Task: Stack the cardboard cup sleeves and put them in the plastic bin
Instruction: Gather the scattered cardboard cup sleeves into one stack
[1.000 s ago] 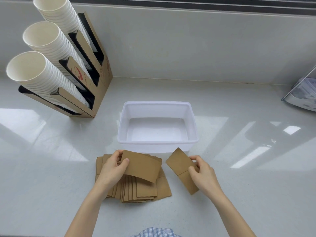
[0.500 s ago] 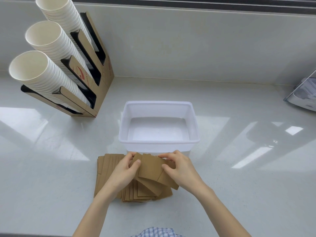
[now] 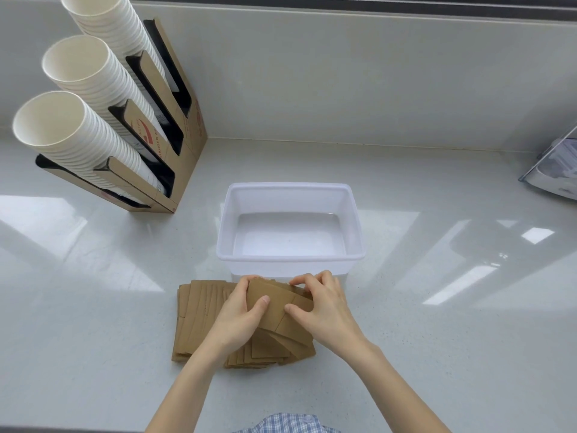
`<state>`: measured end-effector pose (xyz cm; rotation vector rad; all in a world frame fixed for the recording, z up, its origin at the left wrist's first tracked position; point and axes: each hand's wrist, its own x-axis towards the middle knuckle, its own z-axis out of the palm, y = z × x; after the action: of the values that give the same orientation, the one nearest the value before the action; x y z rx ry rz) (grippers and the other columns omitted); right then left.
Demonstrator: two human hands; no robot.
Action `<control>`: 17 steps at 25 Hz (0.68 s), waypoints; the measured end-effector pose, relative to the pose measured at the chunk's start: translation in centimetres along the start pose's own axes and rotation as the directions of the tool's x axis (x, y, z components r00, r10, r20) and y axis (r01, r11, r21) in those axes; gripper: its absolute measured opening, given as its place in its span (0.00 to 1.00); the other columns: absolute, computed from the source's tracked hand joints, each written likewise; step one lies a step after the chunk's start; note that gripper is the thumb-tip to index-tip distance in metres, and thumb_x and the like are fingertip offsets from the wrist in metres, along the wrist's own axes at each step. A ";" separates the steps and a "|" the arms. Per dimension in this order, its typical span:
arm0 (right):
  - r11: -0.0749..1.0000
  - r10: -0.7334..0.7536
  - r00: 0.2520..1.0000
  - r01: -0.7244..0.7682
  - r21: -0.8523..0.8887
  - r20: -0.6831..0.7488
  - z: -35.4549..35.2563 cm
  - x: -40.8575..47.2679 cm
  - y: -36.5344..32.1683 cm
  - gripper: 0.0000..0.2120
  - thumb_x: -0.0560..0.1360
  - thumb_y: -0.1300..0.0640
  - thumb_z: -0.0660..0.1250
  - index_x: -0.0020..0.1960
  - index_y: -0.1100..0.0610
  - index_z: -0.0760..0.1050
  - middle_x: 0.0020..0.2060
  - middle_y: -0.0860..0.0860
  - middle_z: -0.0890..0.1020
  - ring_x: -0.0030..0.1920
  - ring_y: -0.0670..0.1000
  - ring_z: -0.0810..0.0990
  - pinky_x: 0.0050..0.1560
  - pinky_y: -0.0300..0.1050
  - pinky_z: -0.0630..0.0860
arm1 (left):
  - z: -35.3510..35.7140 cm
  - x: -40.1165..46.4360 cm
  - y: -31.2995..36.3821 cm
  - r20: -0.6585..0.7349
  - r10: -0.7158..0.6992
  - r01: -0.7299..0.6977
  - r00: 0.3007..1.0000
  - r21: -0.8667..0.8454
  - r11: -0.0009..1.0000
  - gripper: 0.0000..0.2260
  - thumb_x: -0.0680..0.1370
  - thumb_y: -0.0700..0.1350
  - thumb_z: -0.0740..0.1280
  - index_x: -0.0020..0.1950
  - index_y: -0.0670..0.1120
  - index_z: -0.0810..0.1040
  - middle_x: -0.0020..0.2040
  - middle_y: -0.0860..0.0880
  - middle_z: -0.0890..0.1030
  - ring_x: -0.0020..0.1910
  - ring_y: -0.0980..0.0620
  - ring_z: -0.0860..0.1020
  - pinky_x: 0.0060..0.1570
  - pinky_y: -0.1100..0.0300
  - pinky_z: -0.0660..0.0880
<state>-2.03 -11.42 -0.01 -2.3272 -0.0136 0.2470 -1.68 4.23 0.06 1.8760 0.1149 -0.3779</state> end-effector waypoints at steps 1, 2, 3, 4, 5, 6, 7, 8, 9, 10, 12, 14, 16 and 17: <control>0.999 0.010 1.000 -0.009 -0.045 0.009 0.0 0.0 0.1 0.20 0.70 0.48 0.66 0.61 0.49 0.69 0.54 0.49 0.67 0.59 0.49 0.65 0.63 0.44 0.66 | -0.1 0.0 0.1 0.002 0.009 -0.009 1.000 -0.008 1.000 0.09 0.77 0.43 0.60 0.56 0.52 0.69 0.51 0.52 0.77 0.51 0.56 0.76 0.43 0.65 0.73; 0.997 0.013 1.000 -0.011 -0.079 0.027 -0.1 0.0 0.1 0.21 0.70 0.47 0.66 0.61 0.48 0.69 0.55 0.49 0.68 0.60 0.49 0.64 0.64 0.45 0.64 | -0.3 -0.1 0.2 0.011 0.019 -0.019 1.000 -0.021 1.000 0.08 0.77 0.42 0.60 0.54 0.53 0.69 0.51 0.52 0.77 0.50 0.56 0.76 0.43 0.65 0.73; 0.996 0.010 0.998 -0.005 -0.084 0.059 -0.3 0.0 0.1 0.22 0.69 0.46 0.66 0.62 0.49 0.69 0.56 0.49 0.69 0.60 0.49 0.66 0.64 0.45 0.63 | -0.4 -0.1 0.2 0.026 0.030 -0.029 0.999 -0.037 0.999 0.08 0.77 0.42 0.60 0.52 0.55 0.70 0.50 0.52 0.78 0.50 0.55 0.77 0.44 0.64 0.74; 0.999 0.004 0.995 0.001 -0.053 0.098 -0.4 0.0 0.1 0.22 0.69 0.46 0.66 0.61 0.49 0.69 0.56 0.49 0.72 0.59 0.48 0.69 0.64 0.46 0.66 | -0.5 -0.1 0.2 0.041 0.041 -0.039 0.998 -0.050 0.998 0.09 0.77 0.41 0.60 0.50 0.56 0.71 0.51 0.51 0.78 0.51 0.54 0.77 0.47 0.62 0.75; 1.000 -0.001 0.990 0.001 -0.001 0.138 -0.5 0.0 0.0 0.20 0.70 0.47 0.67 0.60 0.50 0.70 0.55 0.48 0.75 0.57 0.49 0.72 0.62 0.48 0.70 | -0.6 -0.1 0.3 0.051 0.050 -0.047 0.997 -0.060 0.997 0.09 0.76 0.41 0.61 0.50 0.56 0.71 0.51 0.50 0.79 0.51 0.53 0.78 0.49 0.60 0.76; 0.999 -0.003 0.986 -0.005 0.048 0.169 -0.6 -0.1 0.0 0.19 0.70 0.48 0.67 0.59 0.50 0.71 0.54 0.48 0.78 0.55 0.49 0.75 0.59 0.50 0.74 | -0.6 -0.1 0.3 0.055 0.056 -0.052 0.997 -0.068 0.996 0.10 0.76 0.41 0.61 0.51 0.56 0.72 0.52 0.49 0.79 0.51 0.51 0.78 0.50 0.58 0.76; 0.997 -0.001 0.982 -0.014 0.081 0.187 -0.7 -0.1 -0.1 0.18 0.70 0.49 0.67 0.59 0.50 0.71 0.52 0.48 0.80 0.53 0.49 0.77 0.56 0.50 0.76 | -0.7 -0.1 0.3 0.057 0.061 -0.056 0.997 -0.077 0.995 0.10 0.76 0.41 0.61 0.53 0.55 0.72 0.52 0.48 0.79 0.51 0.50 0.78 0.50 0.57 0.76; 0.994 0.005 0.981 -0.026 0.105 0.196 -0.8 -0.2 -0.1 0.18 0.70 0.50 0.66 0.59 0.50 0.72 0.50 0.47 0.80 0.51 0.49 0.78 0.54 0.48 0.77 | -0.6 -0.1 0.3 0.057 0.063 -0.057 0.996 -0.092 0.994 0.11 0.76 0.40 0.61 0.53 0.55 0.72 0.52 0.48 0.79 0.51 0.50 0.78 0.48 0.58 0.77; 0.991 0.012 0.979 -0.038 0.125 0.203 -0.8 -0.1 -0.1 0.17 0.71 0.51 0.66 0.59 0.50 0.72 0.49 0.46 0.80 0.51 0.49 0.79 0.52 0.46 0.77 | -0.6 0.0 0.2 0.055 0.062 -0.056 0.997 -0.111 0.992 0.11 0.76 0.40 0.61 0.54 0.54 0.72 0.52 0.48 0.79 0.51 0.50 0.78 0.46 0.61 0.77; 0.989 0.013 0.978 -0.044 0.144 0.208 -0.8 -0.1 -0.1 0.17 0.72 0.52 0.66 0.60 0.50 0.72 0.48 0.46 0.80 0.51 0.49 0.79 0.51 0.44 0.77 | -0.6 0.0 0.2 0.052 0.060 -0.053 0.997 -0.129 0.990 0.11 0.76 0.40 0.61 0.55 0.54 0.72 0.52 0.48 0.79 0.50 0.51 0.78 0.43 0.65 0.77; 0.986 0.008 0.978 -0.043 0.163 0.210 -0.8 -0.1 -0.2 0.16 0.73 0.53 0.64 0.60 0.50 0.72 0.49 0.48 0.80 0.52 0.50 0.78 0.50 0.42 0.74 | -0.4 -0.1 0.3 0.048 0.050 -0.042 0.998 -0.156 0.987 0.11 0.76 0.40 0.61 0.56 0.52 0.73 0.53 0.48 0.79 0.50 0.53 0.78 0.39 0.69 0.77; 0.987 0.000 0.979 -0.033 0.158 0.205 -0.8 -0.2 -0.2 0.16 0.74 0.54 0.63 0.61 0.51 0.72 0.52 0.50 0.81 0.51 0.49 0.77 0.49 0.40 0.72 | -0.1 -0.1 0.4 0.044 0.040 -0.032 0.998 -0.169 0.985 0.10 0.76 0.40 0.61 0.55 0.51 0.73 0.52 0.47 0.79 0.48 0.54 0.78 0.39 0.71 0.76; 0.988 -0.002 0.978 -0.030 0.151 0.207 -0.8 -0.3 -0.1 0.15 0.74 0.55 0.62 0.60 0.51 0.72 0.49 0.48 0.80 0.50 0.49 0.77 0.49 0.40 0.71 | 0.0 0.0 0.4 0.039 0.033 -0.025 0.999 -0.196 0.980 0.09 0.76 0.40 0.61 0.54 0.50 0.74 0.51 0.47 0.80 0.48 0.54 0.78 0.40 0.70 0.76; 0.988 0.002 0.978 -0.034 0.151 0.209 -0.8 -0.2 -0.1 0.14 0.74 0.55 0.61 0.60 0.51 0.72 0.48 0.47 0.79 0.51 0.50 0.77 0.49 0.41 0.72 | 0.0 0.1 0.5 0.041 0.030 -0.020 0.999 -0.219 0.975 0.09 0.76 0.40 0.62 0.54 0.50 0.74 0.51 0.48 0.80 0.48 0.54 0.77 0.41 0.68 0.76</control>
<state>-2.11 -11.97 0.68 -2.1396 -0.0750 0.4837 -1.45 4.06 0.43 1.6493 0.0990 -0.3734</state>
